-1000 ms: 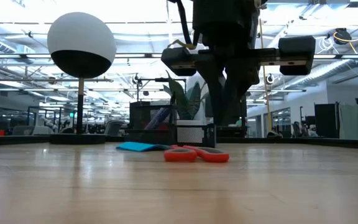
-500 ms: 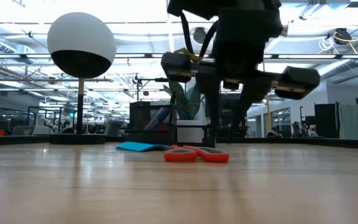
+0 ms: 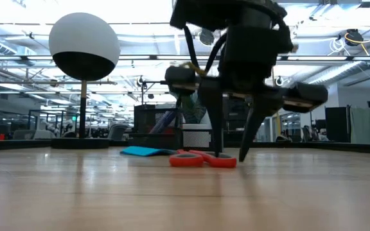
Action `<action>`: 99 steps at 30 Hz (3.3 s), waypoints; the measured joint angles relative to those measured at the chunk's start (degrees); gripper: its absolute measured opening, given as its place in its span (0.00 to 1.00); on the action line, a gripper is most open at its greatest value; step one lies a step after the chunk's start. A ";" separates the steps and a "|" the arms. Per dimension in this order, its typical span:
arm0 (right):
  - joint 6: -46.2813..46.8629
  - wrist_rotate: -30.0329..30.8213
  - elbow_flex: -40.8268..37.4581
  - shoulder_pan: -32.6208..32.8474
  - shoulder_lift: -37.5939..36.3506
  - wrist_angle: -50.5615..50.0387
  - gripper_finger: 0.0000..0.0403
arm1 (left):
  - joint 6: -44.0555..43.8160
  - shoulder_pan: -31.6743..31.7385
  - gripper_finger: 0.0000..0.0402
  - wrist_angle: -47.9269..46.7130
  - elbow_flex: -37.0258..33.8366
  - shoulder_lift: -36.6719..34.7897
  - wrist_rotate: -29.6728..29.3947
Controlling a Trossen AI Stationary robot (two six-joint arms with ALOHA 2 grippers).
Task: Pick and place office supplies into organizer
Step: Put the red scissors into the desk organizer
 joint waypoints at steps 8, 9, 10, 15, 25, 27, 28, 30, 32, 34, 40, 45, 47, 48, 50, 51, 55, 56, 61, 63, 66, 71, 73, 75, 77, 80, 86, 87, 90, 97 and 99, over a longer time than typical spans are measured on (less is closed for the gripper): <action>-0.20 -0.25 0.28 -0.09 2.34 -0.54 0.21 | 0.02 0.00 0.09 0.41 0.00 -0.02 0.01; -0.20 -0.37 0.27 -0.09 2.36 -0.58 0.20 | 0.02 0.01 0.09 0.41 0.00 -0.02 0.01; -0.20 -0.67 0.26 -0.09 2.37 -0.64 0.19 | 0.02 0.00 0.09 0.41 0.00 -0.02 0.01; -0.01 -2.50 0.22 -0.15 2.42 -1.55 0.05 | 0.02 0.01 0.09 0.41 0.00 -0.02 0.01; 2.36 -2.78 0.15 0.00 2.55 -2.66 0.02 | -0.20 0.01 0.09 0.37 0.00 -0.02 0.03; 3.38 -2.78 0.14 0.00 2.19 -2.67 0.02 | -0.20 0.00 0.09 0.37 0.00 -0.02 0.03; 3.71 -2.73 0.23 0.00 2.11 -2.71 0.02 | -0.20 0.01 0.09 0.37 0.00 -0.02 0.03; 4.53 -2.65 0.23 0.03 1.52 -2.80 0.02 | -0.20 -0.01 0.09 0.32 0.00 -0.02 0.03; 4.69 -2.79 0.12 0.07 0.87 -2.69 0.02 | -0.20 -0.01 0.09 0.32 0.02 -0.02 0.05; 5.23 -3.06 -0.02 0.22 0.04 -2.80 0.02 | -0.09 -0.01 0.09 0.28 0.02 -0.02 0.07; 7.98 -2.84 0.13 0.12 -3.07 -0.02 0.01 | 1.29 -0.01 0.09 0.45 0.02 -0.02 0.03; 11.77 -2.81 0.13 0.15 -6.01 2.79 0.00 | 1.74 0.01 0.09 0.49 0.02 -0.05 0.01; 13.58 -2.80 0.15 0.15 -7.21 4.01 0.01 | 2.17 -0.01 0.09 0.46 0.02 -0.36 0.01; 14.88 -2.77 0.15 0.11 -7.77 4.74 0.01 | 2.37 -0.01 0.09 0.56 0.02 -0.52 0.01; 17.79 -2.72 0.15 0.02 -8.93 6.71 0.01 | 2.88 -0.01 0.09 0.64 0.07 -0.92 0.01; 19.06 -2.71 0.15 -0.11 -9.53 7.66 0.01 | 2.98 -0.04 0.09 0.43 0.07 -1.14 0.01; 22.32 -2.68 0.26 -0.75 -11.45 9.48 0.01 | 2.75 -0.30 0.09 0.48 0.07 -1.27 0.01; 22.87 -2.15 0.26 -0.91 -11.72 9.55 0.01 | 2.73 -0.44 0.09 0.15 0.07 -1.25 0.01; 27.81 1.12 0.26 -1.53 -11.74 8.39 0.01 | 2.51 -1.30 0.09 -1.47 0.07 -1.27 0.01; 28.94 0.14 0.26 -1.57 -11.41 7.39 0.01 | 1.86 -1.78 0.09 -3.46 0.07 -1.25 0.01; 29.81 -0.24 -0.68 -1.25 -11.33 7.08 0.00 | 1.17 -2.05 0.09 -7.12 0.12 -0.09 0.00; 30.06 3.04 -2.67 -0.59 -11.33 8.11 0.00 | 1.86 -2.04 0.09 -10.53 0.13 4.31 0.01; 31.67 6.47 -3.71 -0.63 -11.39 10.07 0.00 | 1.53 -2.16 0.09 -13.62 0.11 6.23 0.03; 33.09 9.68 -4.80 -1.10 -11.85 10.80 0.00 | 1.16 -2.41 0.09 -15.90 0.11 8.32 0.03; 35.00 12.28 -6.08 -1.72 -12.75 12.90 0.00 | 1.30 -2.83 0.09 -17.80 0.08 10.27 0.03; 36.53 10.04 -9.08 -3.03 -14.95 17.22 0.00 | 2.95 -3.86 0.09 -17.95 0.07 12.90 0.78; 35.67 -2.49 -16.29 -3.18 -17.49 27.07 0.00 | 4.55 -5.65 0.09 -18.01 0.04 13.85 -0.17; 35.36 -2.87 -16.76 -2.84 -17.48 27.55 0.00 | 4.55 -5.70 0.09 -17.72 0.04 13.76 -0.24; 35.15 -2.89 -16.43 -1.65 -16.66 27.89 0.02 | 5.99 -5.67 0.09 -16.99 0.04 13.23 -0.49; 32.39 -2.75 -11.53 0.83 -13.51 22.92 0.21 | 12.97 -3.78 0.09 -15.75 1.67 12.61 -1.79; 31.34 -1.65 -9.79 1.01 -12.62 19.86 0.28 | 13.04 -3.09 0.09 -15.98 2.94 12.59 -2.02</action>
